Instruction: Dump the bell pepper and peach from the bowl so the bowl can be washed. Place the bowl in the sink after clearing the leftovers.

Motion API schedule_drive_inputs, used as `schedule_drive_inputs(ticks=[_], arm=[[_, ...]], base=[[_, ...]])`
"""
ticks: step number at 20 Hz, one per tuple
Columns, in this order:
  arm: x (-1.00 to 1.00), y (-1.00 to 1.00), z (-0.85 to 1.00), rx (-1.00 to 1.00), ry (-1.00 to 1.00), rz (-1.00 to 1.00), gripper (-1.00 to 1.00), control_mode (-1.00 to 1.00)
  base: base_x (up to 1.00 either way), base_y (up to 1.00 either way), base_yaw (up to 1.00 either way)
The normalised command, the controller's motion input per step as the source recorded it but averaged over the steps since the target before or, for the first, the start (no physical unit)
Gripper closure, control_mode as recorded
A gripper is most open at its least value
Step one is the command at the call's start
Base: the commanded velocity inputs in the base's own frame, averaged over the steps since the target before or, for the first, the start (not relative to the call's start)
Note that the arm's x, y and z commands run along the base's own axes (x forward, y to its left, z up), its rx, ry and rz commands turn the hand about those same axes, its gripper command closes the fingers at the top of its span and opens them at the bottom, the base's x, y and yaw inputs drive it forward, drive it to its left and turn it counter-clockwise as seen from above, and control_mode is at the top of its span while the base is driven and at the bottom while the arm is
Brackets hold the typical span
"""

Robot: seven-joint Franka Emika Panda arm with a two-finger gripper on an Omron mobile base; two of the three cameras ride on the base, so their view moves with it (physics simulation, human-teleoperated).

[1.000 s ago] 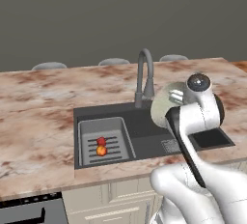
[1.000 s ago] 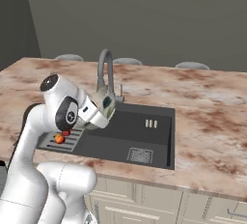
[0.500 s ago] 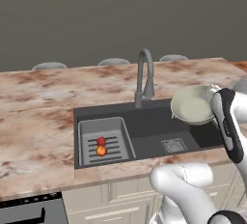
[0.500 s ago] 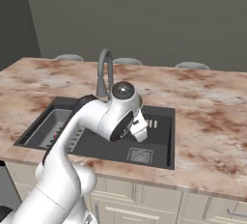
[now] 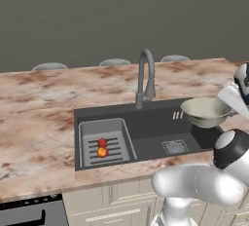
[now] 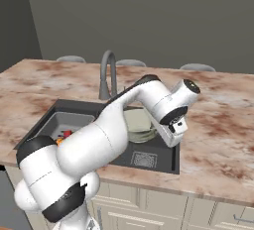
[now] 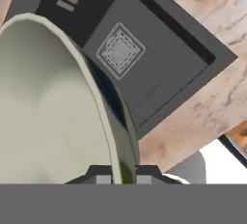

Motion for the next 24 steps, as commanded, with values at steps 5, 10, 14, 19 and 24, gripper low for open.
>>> schedule_drive_inputs(ticks=[5,10,14,19,24], arm=[[0.00,0.28,-0.78,0.06,-0.07,0.00,1.00,-1.00],[0.00,0.23,-0.56,0.11,-0.08,0.00,1.00,-1.00],[0.17,0.18,-0.11,0.04,0.00,0.00,1.00,-1.00],[0.39,0.21,-0.17,-0.07,0.00,0.00,1.00,-1.00],[0.26,0.09,-0.28,-0.10,0.00,0.00,1.00,-1.00]], base=[[0.00,0.00,0.00],[0.00,0.00,0.00],[0.00,0.00,0.00],[0.00,0.00,0.00],[0.00,0.00,0.00]])
